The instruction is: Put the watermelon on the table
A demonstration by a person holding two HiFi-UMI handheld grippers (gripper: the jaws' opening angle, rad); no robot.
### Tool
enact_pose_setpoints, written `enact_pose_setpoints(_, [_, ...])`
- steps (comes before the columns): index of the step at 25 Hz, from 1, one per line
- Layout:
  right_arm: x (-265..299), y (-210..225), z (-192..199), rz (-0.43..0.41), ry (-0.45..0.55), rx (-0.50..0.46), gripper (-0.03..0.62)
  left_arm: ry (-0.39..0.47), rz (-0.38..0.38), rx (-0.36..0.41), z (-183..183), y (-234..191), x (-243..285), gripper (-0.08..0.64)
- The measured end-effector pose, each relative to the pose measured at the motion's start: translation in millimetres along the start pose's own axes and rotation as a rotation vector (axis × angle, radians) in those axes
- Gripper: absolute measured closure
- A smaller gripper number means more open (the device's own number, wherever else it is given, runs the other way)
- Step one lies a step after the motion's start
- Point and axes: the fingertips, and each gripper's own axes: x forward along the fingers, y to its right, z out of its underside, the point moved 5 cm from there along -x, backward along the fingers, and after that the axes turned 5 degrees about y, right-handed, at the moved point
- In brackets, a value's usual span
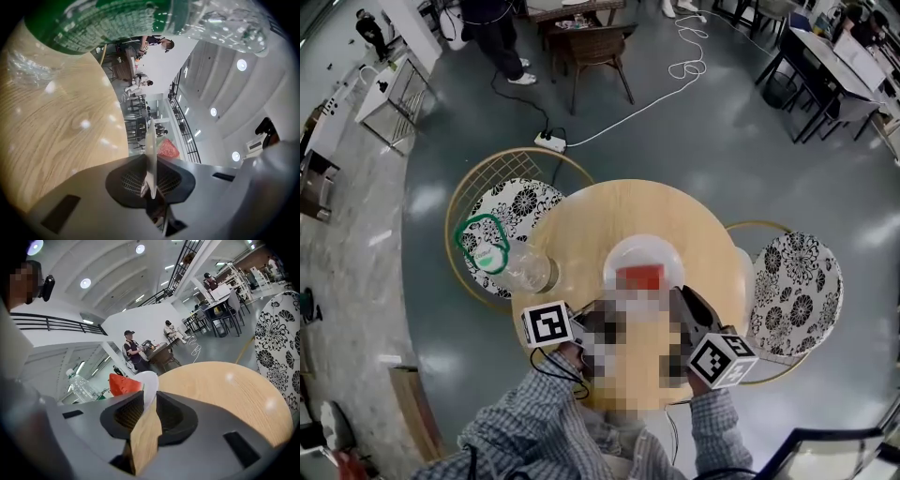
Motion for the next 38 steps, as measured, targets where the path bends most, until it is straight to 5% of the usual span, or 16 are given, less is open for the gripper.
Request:
enact_pose_setpoints(6, [35,15,-6,0.005,-0.033,-0.031,0.502,0.052,-0.003,-0.032,-18,-20,18,0.532])
enact_pose_setpoints(19, [87,43,-19,0.023,-0.071,-0.058,0.502,0.159,-0.074,0.091,-39,-45,47,0.532])
enact_pose_setpoints(30, [116,65,-27,0.055,-0.085,-0.109,0.502,0.227,-0.074,0.02,-45,-66,72,0.532])
enact_pose_setpoints(38, [144,81,-28,0.098,-0.118,-0.126,0.502,0.263,-0.129,0.042,-57,-84,88,0.532])
